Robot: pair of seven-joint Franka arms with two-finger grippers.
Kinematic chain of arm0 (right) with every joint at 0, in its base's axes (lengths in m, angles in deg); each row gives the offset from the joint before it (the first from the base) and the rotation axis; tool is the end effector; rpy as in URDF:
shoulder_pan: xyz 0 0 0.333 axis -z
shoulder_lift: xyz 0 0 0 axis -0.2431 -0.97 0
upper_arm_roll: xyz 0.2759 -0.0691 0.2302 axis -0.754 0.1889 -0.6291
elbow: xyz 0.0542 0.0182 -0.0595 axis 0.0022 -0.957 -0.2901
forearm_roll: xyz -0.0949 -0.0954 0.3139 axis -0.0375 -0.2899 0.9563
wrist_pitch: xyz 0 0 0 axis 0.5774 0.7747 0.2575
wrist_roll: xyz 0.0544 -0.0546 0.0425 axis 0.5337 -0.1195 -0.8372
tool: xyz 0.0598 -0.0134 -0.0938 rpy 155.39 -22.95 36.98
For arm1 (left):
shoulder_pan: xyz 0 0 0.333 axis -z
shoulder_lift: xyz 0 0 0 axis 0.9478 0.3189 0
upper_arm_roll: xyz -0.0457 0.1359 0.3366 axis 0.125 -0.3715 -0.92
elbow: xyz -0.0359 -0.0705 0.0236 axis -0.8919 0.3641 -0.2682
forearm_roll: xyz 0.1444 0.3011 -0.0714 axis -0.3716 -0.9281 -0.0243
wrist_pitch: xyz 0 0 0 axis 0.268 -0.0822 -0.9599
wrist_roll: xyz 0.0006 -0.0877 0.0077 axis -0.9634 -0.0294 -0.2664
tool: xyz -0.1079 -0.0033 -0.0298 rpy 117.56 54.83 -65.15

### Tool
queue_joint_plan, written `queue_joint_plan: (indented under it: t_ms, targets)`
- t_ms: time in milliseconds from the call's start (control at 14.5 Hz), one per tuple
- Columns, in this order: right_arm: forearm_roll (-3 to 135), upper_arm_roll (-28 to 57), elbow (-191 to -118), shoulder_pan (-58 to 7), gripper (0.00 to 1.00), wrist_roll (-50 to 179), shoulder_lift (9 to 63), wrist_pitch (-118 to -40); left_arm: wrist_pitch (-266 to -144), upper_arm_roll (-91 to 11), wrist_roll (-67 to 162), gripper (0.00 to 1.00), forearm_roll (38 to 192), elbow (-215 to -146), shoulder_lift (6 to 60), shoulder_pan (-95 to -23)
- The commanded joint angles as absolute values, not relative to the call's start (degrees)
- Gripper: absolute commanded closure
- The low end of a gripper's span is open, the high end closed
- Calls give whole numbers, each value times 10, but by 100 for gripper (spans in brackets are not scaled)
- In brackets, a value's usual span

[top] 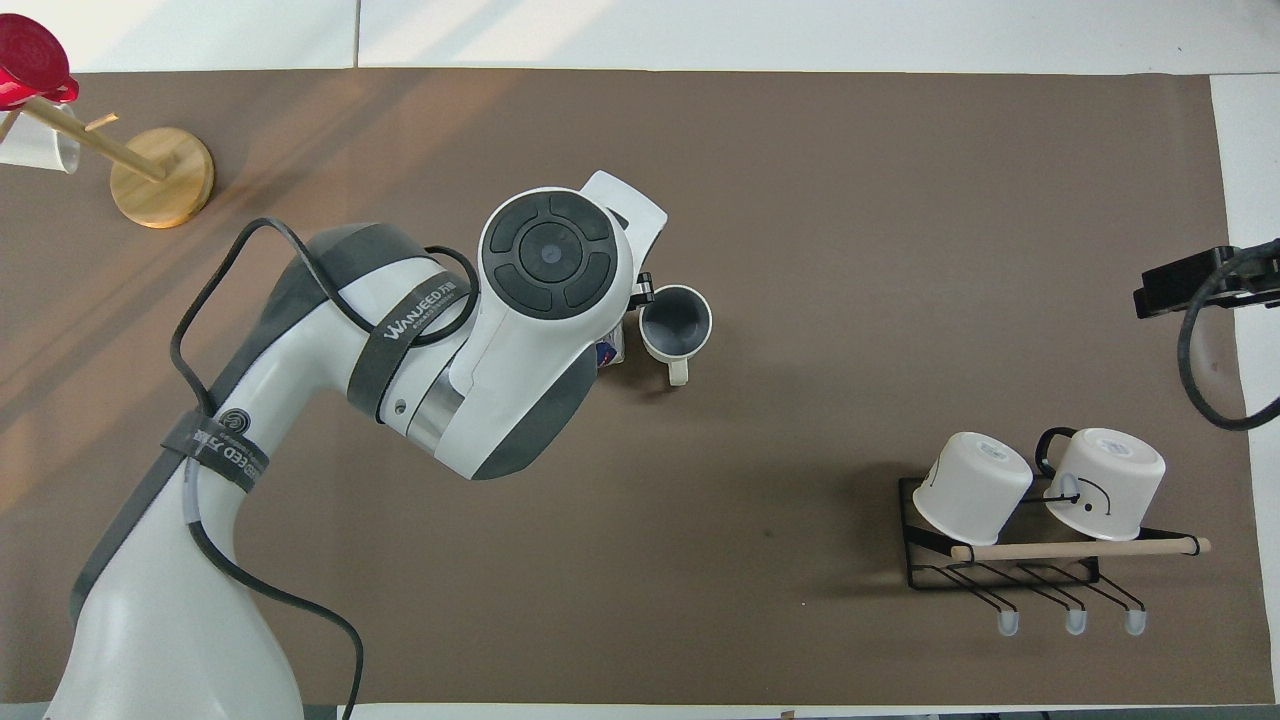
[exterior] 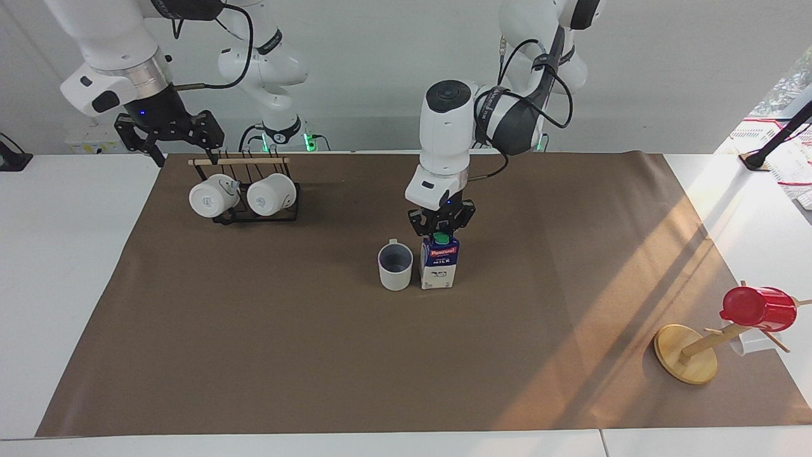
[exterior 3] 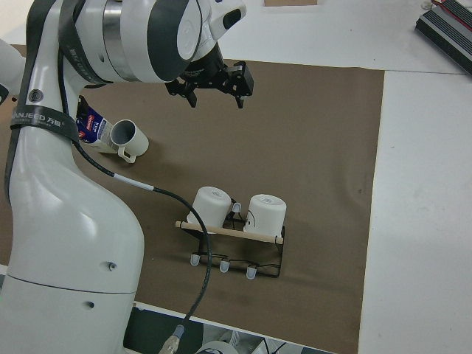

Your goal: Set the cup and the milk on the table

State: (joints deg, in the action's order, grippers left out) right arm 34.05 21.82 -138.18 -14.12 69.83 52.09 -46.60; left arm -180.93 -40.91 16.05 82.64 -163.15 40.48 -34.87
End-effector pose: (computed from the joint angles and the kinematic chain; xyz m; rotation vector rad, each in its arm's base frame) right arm 0.4861 -0.0015 0.6919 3.1171 0.0769 -0.0342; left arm 0.4943 -0.3832 0.5222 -3.1165 -0.1633 -0.1982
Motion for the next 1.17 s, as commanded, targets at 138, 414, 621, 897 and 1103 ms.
queue_joint_plan:
  t_ms: [138, 414, 621, 897, 1103]
  targets:
    - [338, 216, -1387, -138, 0, 688, 526, -460, -1822, -414, 153, 0, 808, -1631, 407, -345]
    - [339, 216, -1387, -138, 0, 688, 526, -462, -1801, -419, 157, 0, 812, -1628, 367, -352]
    - [348, 217, -1383, -136, 0, 710, 524, -462, -1794, -419, 166, 0, 813, -1636, 343, -393]
    - [349, 216, -1385, -138, 0, 723, 525, -460, -1756, -418, 296, 0, 857, -1659, 291, -484]
    - [349, 216, -1385, -140, 0, 724, 526, -463, -1707, -419, 411, 0, 863, -1668, 262, -550]
